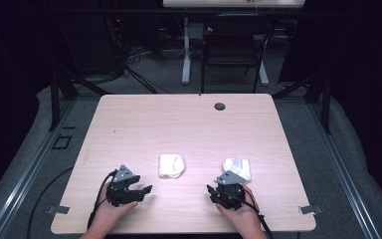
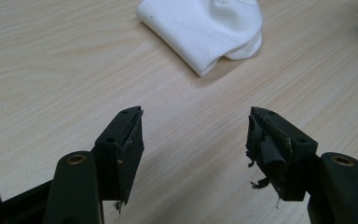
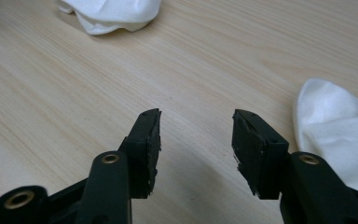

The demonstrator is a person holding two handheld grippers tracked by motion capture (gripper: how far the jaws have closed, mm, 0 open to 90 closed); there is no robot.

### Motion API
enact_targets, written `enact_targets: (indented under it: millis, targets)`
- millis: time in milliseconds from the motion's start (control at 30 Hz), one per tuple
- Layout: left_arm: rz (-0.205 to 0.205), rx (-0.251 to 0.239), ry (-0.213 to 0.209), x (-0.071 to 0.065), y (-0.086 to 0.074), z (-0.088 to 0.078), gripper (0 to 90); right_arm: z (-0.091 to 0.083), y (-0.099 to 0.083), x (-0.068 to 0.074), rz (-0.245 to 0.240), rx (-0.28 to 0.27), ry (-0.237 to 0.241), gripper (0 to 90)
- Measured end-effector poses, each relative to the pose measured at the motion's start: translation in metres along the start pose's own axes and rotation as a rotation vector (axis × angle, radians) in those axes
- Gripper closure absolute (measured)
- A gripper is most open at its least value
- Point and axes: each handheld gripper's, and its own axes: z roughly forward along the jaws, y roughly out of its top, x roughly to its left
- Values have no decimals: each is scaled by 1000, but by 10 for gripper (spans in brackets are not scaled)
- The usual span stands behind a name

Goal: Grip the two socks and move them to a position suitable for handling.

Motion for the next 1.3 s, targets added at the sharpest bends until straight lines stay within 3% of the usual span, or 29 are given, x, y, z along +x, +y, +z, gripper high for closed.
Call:
enact_targets:
  millis: [133, 233, 267, 400, 800, 1000, 1033, 1300]
  targets:
    - [32, -19, 16, -1, 0, 0, 361, 3, 0, 4, -51, 22, -10, 526]
    - [14, -10, 17, -1, 0, -1, 366, 5, 0, 5, -36, 35, -1, 526]
    - [-14, 6, 23, 0, 0, -1, 366, 6, -1, 2, -18, 38, 10, 526]
    - [-20, -3, 31, 3, 0, -3, 404, 6, -3, -2, 23, 30, 31, 530]
    - [-72, -21, 12, 10, 5, 4, 512, 7, -2, -4, 37, 35, 12, 563]
    - [-57, -31, 17, 6, 14, 8, 557, 7, -2, -5, 37, 29, 12, 566]
    - [-58, -32, 1, 2, 18, 11, 565, 5, -1, -4, 41, 25, 11, 573]
    - [-1, -38, 17, -9, 34, 23, 630, 3, 1, -5, 65, 1, 15, 605]
